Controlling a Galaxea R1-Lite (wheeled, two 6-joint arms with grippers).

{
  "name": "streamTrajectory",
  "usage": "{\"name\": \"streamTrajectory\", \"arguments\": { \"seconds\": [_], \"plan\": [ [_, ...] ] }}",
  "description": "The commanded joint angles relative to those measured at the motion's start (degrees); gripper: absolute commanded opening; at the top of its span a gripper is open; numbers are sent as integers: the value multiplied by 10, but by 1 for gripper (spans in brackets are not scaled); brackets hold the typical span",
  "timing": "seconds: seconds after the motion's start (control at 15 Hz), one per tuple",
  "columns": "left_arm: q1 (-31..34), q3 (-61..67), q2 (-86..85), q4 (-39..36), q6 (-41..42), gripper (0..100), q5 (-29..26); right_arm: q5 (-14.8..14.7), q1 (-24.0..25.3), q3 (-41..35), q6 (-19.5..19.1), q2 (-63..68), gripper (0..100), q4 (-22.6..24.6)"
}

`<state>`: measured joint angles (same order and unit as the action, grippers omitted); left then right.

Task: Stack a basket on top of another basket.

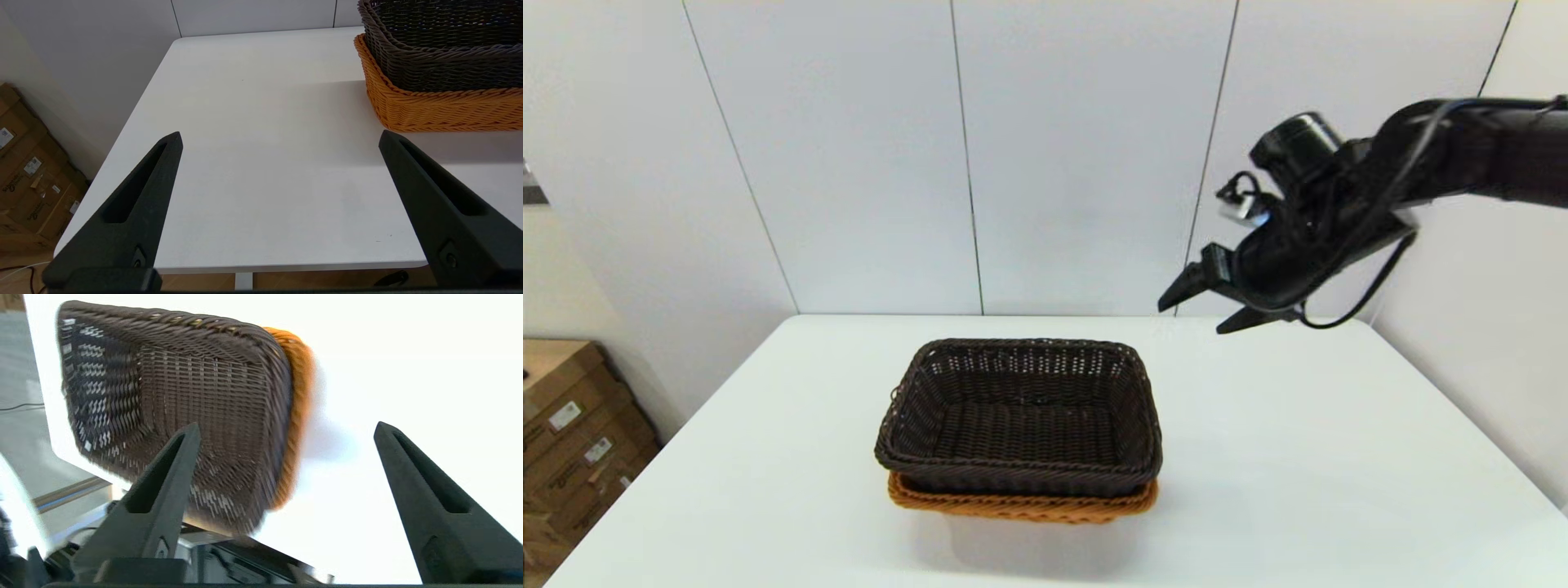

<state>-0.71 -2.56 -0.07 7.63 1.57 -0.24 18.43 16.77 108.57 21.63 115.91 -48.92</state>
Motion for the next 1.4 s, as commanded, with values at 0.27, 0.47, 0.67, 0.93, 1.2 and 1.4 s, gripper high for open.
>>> {"name": "streamTrajectory", "arguments": {
  "seconds": [0.27,0.47,0.67,0.93,1.2,1.4],
  "plan": [
    [0,0,1,1,0,100,0,-40,-98,-317,-153,-450,100,-21],
    [0,0,1,0,0,100,0,-60,-102,-465,-166,-624,100,-20],
    [0,0,1,0,0,100,0,-64,-102,-574,-221,-765,100,-20],
    [0,0,1,0,0,100,0,-99,-103,-658,-266,-863,100,-19],
    [0,0,1,1,0,100,0,-105,-120,-713,-268,-927,100,-3],
    [0,0,1,1,0,100,0,-115,-130,-767,-274,-978,100,51]
  ]
}}
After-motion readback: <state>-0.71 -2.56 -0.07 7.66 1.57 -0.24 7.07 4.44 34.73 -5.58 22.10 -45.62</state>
